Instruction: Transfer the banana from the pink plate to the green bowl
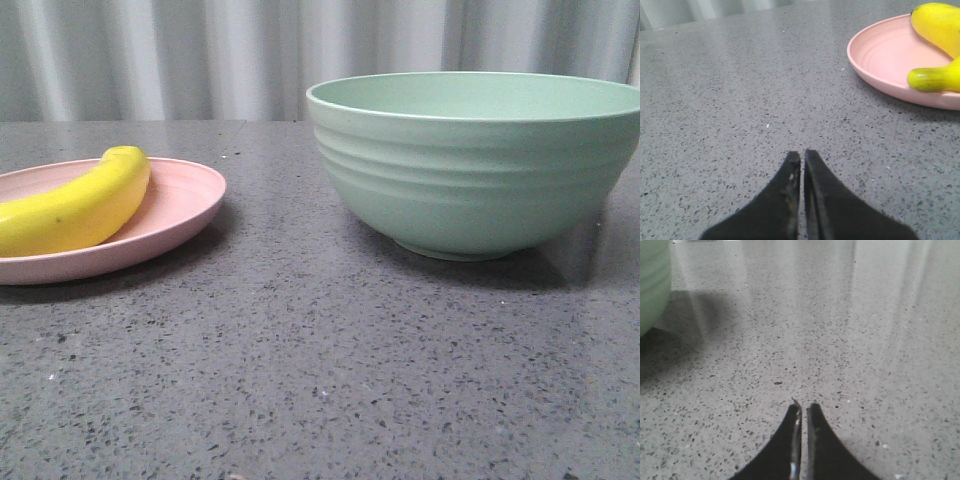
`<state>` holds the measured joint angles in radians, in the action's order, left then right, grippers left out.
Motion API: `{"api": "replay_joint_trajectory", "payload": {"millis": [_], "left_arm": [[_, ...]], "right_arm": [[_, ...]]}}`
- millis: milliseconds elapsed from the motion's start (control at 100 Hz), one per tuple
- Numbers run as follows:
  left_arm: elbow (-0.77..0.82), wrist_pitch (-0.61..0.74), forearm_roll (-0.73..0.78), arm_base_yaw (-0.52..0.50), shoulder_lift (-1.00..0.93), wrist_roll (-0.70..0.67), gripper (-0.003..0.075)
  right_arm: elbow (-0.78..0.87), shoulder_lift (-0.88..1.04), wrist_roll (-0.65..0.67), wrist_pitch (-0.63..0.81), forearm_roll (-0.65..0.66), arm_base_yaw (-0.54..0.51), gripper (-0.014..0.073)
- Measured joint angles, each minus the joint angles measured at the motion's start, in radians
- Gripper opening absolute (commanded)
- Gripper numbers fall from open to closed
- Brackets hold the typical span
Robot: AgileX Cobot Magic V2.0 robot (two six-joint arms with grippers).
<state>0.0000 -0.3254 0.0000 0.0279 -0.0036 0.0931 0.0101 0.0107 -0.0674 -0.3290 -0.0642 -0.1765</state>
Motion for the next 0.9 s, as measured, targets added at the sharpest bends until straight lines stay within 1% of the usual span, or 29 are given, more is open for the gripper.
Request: {"api": "replay_joint_trajectory", "payload": {"millis": [779,899], "left_arm": [[0.000,0.000,0.000,0.000,0.000,0.002,-0.0020],[0.001,0.039,0.009,0.000,0.000,0.002,-0.0020]], "right_arm": [[0.000,0.000,0.000,0.000,0.000,0.000,-0.0064],[0.000,0.000,0.000,0.000,0.000,0.000,-0.0064]]}}
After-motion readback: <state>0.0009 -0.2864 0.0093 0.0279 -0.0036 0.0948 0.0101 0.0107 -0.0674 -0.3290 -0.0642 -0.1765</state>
